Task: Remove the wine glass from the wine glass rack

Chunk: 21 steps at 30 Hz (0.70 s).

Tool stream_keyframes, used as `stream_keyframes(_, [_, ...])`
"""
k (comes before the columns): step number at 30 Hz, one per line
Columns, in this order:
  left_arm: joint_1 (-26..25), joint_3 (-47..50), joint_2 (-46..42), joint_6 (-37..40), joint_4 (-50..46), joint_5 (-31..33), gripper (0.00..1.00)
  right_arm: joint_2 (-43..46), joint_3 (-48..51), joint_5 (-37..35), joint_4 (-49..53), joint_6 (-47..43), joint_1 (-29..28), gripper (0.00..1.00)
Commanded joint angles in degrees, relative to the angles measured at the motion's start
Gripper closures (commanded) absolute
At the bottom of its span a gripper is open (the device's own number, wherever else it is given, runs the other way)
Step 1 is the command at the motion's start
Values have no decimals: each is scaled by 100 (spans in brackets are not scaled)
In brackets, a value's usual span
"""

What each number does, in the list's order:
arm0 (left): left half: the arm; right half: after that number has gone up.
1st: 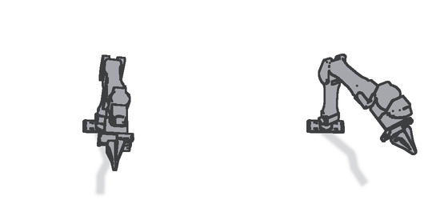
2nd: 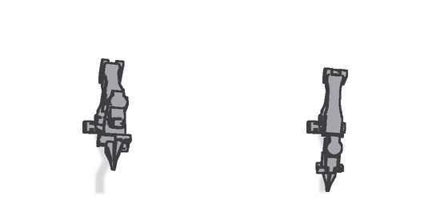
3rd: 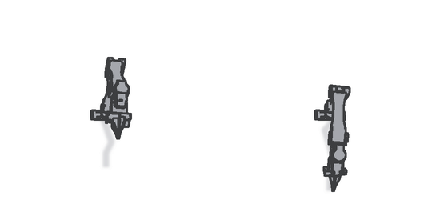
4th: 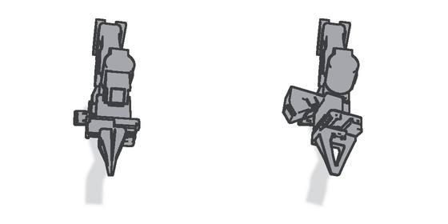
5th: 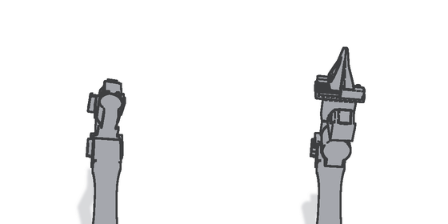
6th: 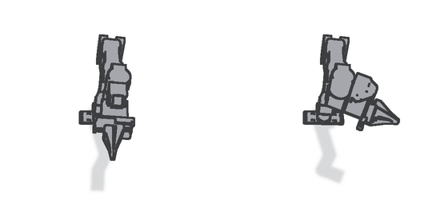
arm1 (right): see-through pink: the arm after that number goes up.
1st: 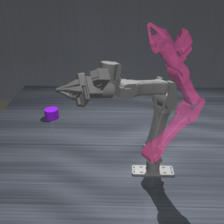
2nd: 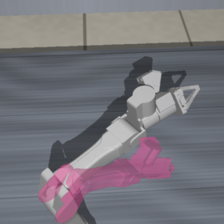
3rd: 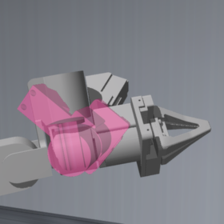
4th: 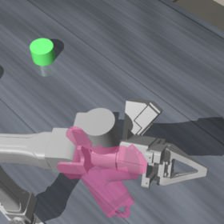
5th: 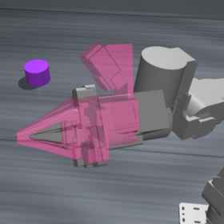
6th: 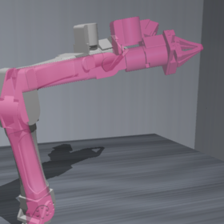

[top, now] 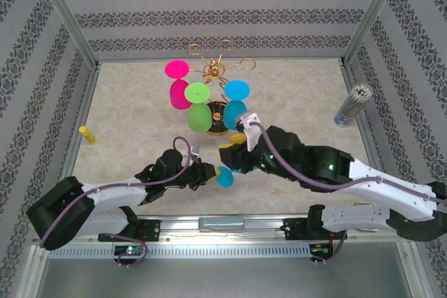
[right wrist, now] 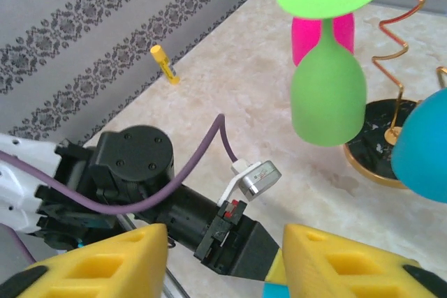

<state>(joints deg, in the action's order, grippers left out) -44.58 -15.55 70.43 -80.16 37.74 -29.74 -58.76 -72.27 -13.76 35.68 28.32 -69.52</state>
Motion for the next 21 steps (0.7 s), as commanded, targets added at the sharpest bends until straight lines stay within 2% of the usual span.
stream_keyframes(1, [-68, 112, 417, 4, 1762, -121, 100, 77, -130, 697, 762, 247, 435, 50])
stream_keyframes(6, [-69, 210, 1372, -341, 3239, -177, 100, 203, -77, 1070, 1102, 344, 929, 40])
stream_keyframes(10, [-68, 186, 2297, -764, 4404, -283, 100, 97, -90, 1126, 1492, 298, 1081, 38])
stream_keyframes(12, [-86, 131, 2430, -677, 4403, -292, 100, 49, -52, 1164, 1568, 315, 1115, 38])
stream_keyframes(15, [-63, 152, 2118, -445, 4241, -169, 100, 18, 25, 1142, 1646, 331, 1125, 38])
stream_keyframes(21, [-42, -170, 1121, 111, 2450, -326, 100, -56, 246, 1095, 1780, 333, 1260, 39])
